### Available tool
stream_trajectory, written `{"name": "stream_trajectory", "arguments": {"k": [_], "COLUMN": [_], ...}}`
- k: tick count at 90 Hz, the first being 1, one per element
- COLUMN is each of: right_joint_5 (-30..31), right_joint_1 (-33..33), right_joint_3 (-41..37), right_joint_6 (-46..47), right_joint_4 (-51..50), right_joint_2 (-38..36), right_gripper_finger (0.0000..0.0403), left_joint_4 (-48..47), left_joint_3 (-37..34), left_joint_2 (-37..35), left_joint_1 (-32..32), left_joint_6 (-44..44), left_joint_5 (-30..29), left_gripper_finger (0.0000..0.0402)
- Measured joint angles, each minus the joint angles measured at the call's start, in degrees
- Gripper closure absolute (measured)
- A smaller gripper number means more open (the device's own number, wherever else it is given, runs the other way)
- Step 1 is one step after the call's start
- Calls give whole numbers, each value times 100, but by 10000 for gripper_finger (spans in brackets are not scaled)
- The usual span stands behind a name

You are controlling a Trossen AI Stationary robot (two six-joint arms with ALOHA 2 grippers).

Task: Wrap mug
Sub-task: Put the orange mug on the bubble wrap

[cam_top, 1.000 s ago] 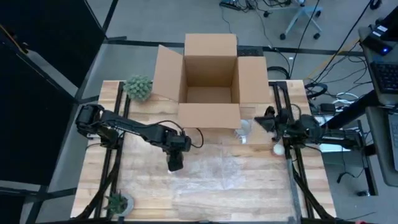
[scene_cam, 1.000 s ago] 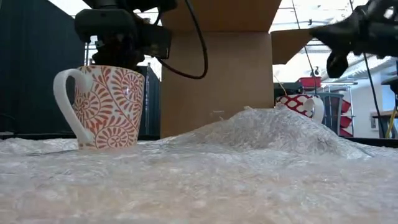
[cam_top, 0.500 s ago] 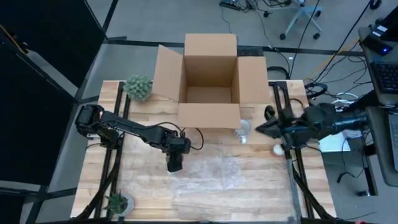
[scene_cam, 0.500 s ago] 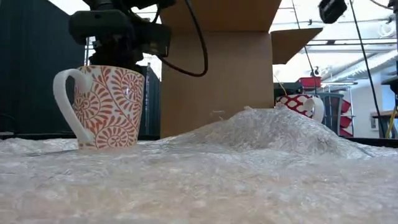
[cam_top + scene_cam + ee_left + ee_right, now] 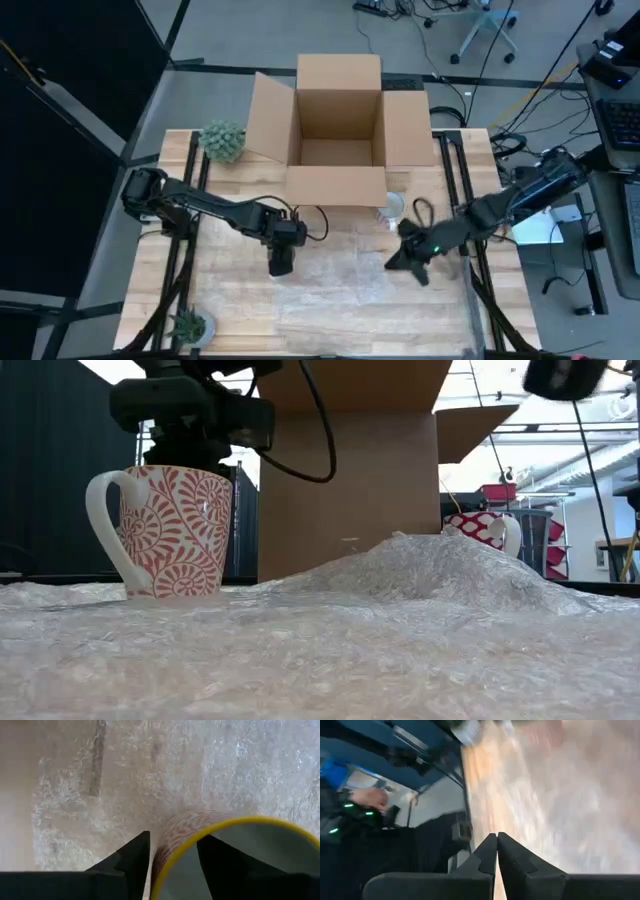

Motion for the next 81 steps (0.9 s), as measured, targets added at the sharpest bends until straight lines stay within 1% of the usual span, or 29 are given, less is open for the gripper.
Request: {"name": "stream_trajectory", "arguments": {"k": [7,15,24,32,43,50,64,71,81], "right_joint_5": [-41,-110,-139,-125,270,627,999,1080,1042], "right_joint_1": [-19,-80,-73,-70,-51,-44,-224,-314,-503], "right_joint_3": [0,-1,-4,-6,-7,-7,-21,-202,-802], "right_joint_6": [417,812,1136,1469,1714,1717,1348,1116,1046], "right_joint_4": [-39,-206,-710,-1393,-2073,-2223,-1974,-1455,-415], "right_joint_2": [435,852,1191,1390,1636,1752,1835,1814,1791], "right_gripper_finger": [391,369,338,313,290,278,258,249,242], "left_joint_4": [-5,-7,-7,-7,-7,-4,0,0,4], "left_joint_3": [0,0,0,0,0,-2,-2,-2,-2], "left_joint_2": [0,0,0,0,0,0,0,0,0], "left_joint_1": [-9,-34,-72,-88,-92,-92,-92,-92,-92], "left_joint_6": [0,-2,0,0,-2,-2,-2,-4,-5], "left_joint_5": [0,0,-2,2,2,4,4,4,7], "left_gripper_finger": [250,250,250,250,250,250,250,250,250]}}
